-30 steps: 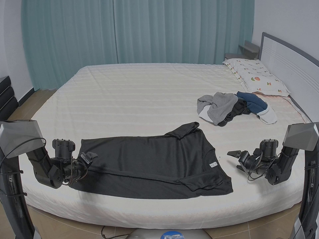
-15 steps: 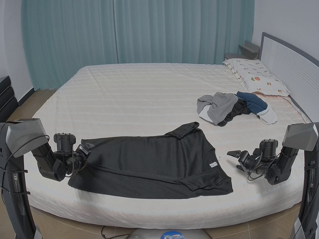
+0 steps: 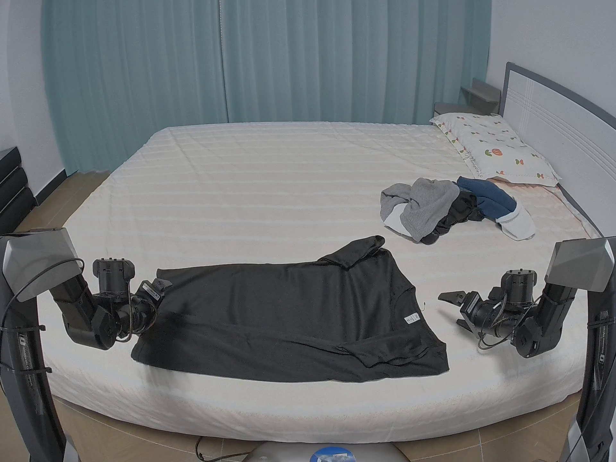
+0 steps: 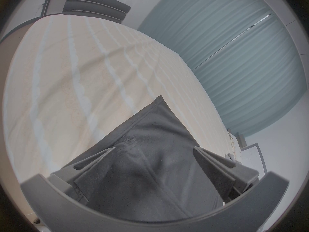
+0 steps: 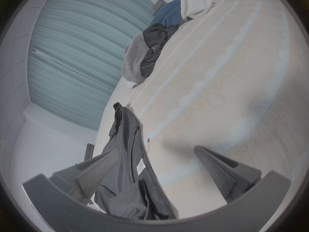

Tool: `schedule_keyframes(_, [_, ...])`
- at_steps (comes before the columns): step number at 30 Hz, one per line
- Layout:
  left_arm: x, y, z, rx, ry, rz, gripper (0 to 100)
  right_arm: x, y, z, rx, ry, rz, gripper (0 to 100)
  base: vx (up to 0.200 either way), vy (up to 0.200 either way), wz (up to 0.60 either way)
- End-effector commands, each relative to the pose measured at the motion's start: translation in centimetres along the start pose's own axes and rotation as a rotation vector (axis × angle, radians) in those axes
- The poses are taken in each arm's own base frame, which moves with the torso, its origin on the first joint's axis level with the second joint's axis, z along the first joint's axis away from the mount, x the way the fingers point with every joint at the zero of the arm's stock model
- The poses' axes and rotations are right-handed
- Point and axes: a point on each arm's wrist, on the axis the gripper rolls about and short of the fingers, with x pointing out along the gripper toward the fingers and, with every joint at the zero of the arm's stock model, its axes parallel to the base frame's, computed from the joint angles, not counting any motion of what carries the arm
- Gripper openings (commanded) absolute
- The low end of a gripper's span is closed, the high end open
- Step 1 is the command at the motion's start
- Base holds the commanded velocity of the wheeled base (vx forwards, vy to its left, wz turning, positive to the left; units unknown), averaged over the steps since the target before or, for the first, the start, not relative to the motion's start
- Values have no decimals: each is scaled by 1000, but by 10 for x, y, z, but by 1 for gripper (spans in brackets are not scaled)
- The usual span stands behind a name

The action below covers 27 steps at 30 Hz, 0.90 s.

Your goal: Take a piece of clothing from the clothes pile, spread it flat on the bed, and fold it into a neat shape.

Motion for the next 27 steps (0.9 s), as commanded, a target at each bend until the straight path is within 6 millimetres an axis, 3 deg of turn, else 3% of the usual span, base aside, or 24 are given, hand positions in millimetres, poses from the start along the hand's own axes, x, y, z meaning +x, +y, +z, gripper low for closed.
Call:
schedule_keyframes(1, [-20, -4, 7, 20, 18, 0, 100, 0, 0, 0, 0, 0, 1, 100, 0, 0, 0])
schedule_keyframes(7, [-34, -5, 16, 70, 55, 35, 100, 0, 0, 0, 0, 1, 0, 100, 0, 0, 0])
schedule_keyframes(13, [-19, -1, 17, 66, 45, 31, 100, 0, 0, 0, 0, 1, 0, 100, 0, 0, 0])
schedule_keyframes(17, [6, 13, 7, 78, 45, 45, 100, 0, 0, 0, 0, 1, 0, 100, 0, 0, 0])
schedule_keyframes(27, [11, 11, 3, 89, 42, 26, 100, 0, 0, 0, 0, 1, 0, 100, 0, 0, 0])
